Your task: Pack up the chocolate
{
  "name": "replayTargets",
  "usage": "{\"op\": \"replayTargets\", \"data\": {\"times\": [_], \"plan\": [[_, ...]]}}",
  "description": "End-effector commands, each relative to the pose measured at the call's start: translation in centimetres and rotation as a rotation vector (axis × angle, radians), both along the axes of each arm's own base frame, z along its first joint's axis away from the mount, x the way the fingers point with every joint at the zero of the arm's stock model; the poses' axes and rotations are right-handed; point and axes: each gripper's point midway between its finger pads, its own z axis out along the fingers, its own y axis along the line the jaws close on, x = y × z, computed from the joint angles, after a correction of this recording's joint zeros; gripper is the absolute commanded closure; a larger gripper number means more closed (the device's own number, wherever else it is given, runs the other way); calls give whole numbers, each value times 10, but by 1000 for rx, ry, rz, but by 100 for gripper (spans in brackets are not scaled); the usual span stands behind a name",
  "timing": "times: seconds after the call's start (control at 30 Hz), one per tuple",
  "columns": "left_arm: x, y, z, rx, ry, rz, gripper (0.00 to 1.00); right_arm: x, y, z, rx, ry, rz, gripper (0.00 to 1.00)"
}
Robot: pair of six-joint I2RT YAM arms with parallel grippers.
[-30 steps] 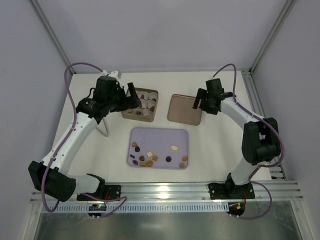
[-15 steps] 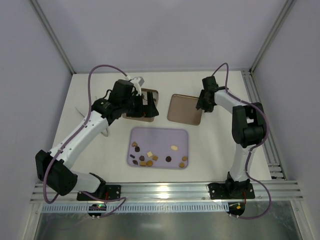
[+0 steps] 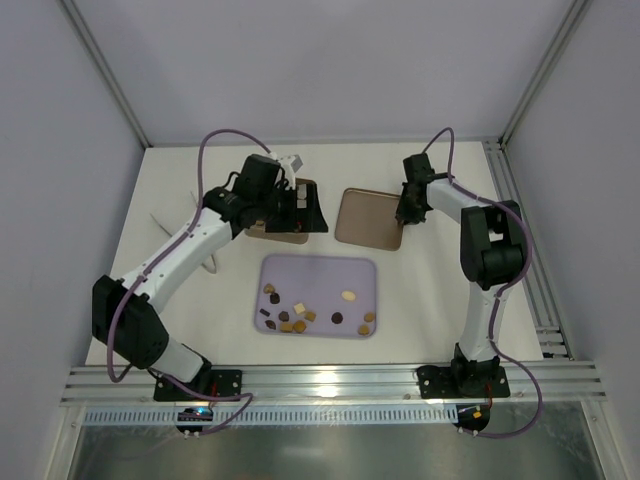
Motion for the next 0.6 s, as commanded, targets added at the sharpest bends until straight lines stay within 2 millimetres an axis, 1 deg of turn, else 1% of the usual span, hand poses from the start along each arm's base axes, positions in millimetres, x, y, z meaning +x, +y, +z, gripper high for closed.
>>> {"op": "replayTargets", "data": {"times": [0.0,0.03,0.07,0.1,0.13,0.17,0.2,0.23,0.27,0.3,0.33,0.37,0.4,0.47,0.5,0.53,0.57], "plan": [[15,-19,26,-67,-63,-38,4,8,0,-3,8,-7,13,80],[18,-22,26,-75,-62,-39,4,8,0,-3,8,-8,16,84],[21,-24,19,-68,-48,-38,5,8,-1,-2,10,-7,16,92],[25,-26,19,-69,-50,-35,5,7,-4,-2,13,-5,14,96],[28,-27,17,-62,-50,-34,5,6,-3,-1,22,-5,18,96],[32,-29,11,-54,-38,-34,5,5,-6,0,30,-7,16,96],[37,-31,11,-52,-43,-34,6,7,-4,9,50,-33,19,96],[40,-33,10,-50,-47,-42,6,3,-7,8,59,-29,16,96],[42,-35,10,-50,-48,-48,6,3,-11,13,61,-41,8,96],[46,-39,0,-41,-30,-58,7,3,-8,22,94,-63,17,96],[51,-42,5,-45,-50,-68,7,-2,-8,24,113,-61,20,96],[55,-44,3,-41,-53,-75,7,-2,-11,28,121,-71,14,96],[60,-47,-4,-31,-46,-80,7,-2,-11,39,131,-100,16,96],[71,-50,-1,-23,-74,-85,7,-7,-11,43,143,-104,20,96],[74,-53,-3,-20,-76,-90,7,-8,-11,52,148,-123,24,96],[80,-56,-14,-9,-60,-93,7,-11,-11,54,157,-124,23,96],[86,-60,-8,-18,-76,-101,8,-13,-10,58,162,-132,26,96]]}}
